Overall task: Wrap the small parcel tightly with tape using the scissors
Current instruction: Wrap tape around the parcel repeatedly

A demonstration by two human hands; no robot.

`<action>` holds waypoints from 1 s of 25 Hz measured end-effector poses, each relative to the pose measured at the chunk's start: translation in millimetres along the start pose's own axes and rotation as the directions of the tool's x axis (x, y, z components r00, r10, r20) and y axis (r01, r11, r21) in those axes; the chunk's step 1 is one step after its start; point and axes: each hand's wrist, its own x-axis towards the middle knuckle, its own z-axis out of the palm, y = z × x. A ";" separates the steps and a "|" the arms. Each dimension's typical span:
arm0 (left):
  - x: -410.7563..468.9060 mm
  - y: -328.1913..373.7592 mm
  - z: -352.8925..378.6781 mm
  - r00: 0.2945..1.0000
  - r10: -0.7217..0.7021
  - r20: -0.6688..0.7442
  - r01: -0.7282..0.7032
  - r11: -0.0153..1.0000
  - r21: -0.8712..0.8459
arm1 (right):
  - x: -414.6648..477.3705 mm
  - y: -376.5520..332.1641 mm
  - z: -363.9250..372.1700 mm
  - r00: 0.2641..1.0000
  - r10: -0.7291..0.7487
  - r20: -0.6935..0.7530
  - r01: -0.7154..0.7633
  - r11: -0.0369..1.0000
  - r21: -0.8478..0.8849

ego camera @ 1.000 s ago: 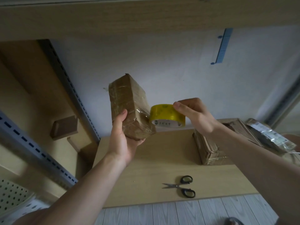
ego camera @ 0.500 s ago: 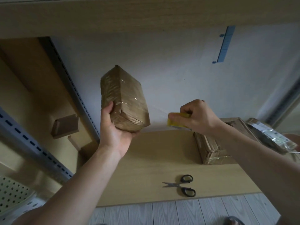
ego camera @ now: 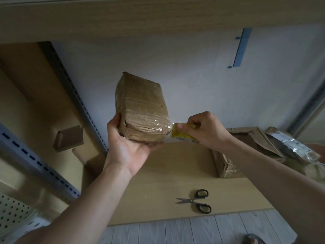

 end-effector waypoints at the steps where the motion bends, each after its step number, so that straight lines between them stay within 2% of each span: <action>1: 0.8 -0.5 -0.6 1.000 -0.008 0.001 0.008 1.000 -0.016 | -0.6 -0.2 1.8 1.000 -0.001 -0.015 0.001 1.000 0.006; 6: -2.1 -10.2 -4.0 0.996 -0.088 0.014 0.089 0.983 -0.162 | -2.9 -2.6 3.9 0.999 -0.052 0.012 0.051 0.998 0.025; 10: -6.2 -18.4 -7.4 0.991 -0.133 0.005 0.131 0.970 -0.203 | -5.5 -3.2 4.6 0.998 -0.065 0.010 0.065 0.997 0.036; 14: 2.3 -13.8 -15.6 0.984 -0.162 -0.078 0.150 0.979 -0.139 | -2.7 -2.4 -16.2 0.999 -0.023 -0.028 0.020 0.995 -0.096; 19: 6.7 -3.3 -20.7 0.962 -0.212 -0.173 0.214 0.977 -0.007 | -7.7 -11.1 -19.8 0.992 -0.120 0.042 0.128 0.940 -0.317; 22: 1.1 -3.5 -11.1 0.950 -0.226 -0.214 0.262 0.952 0.159 | -7.1 -14.2 -25.1 0.986 -0.166 0.026 0.165 0.920 -0.355; 25: -1.2 -7.3 -3.2 0.963 -0.143 -0.226 0.169 0.981 0.098 | -6.3 -14.2 -31.2 0.985 -0.168 -0.034 0.150 0.939 -0.308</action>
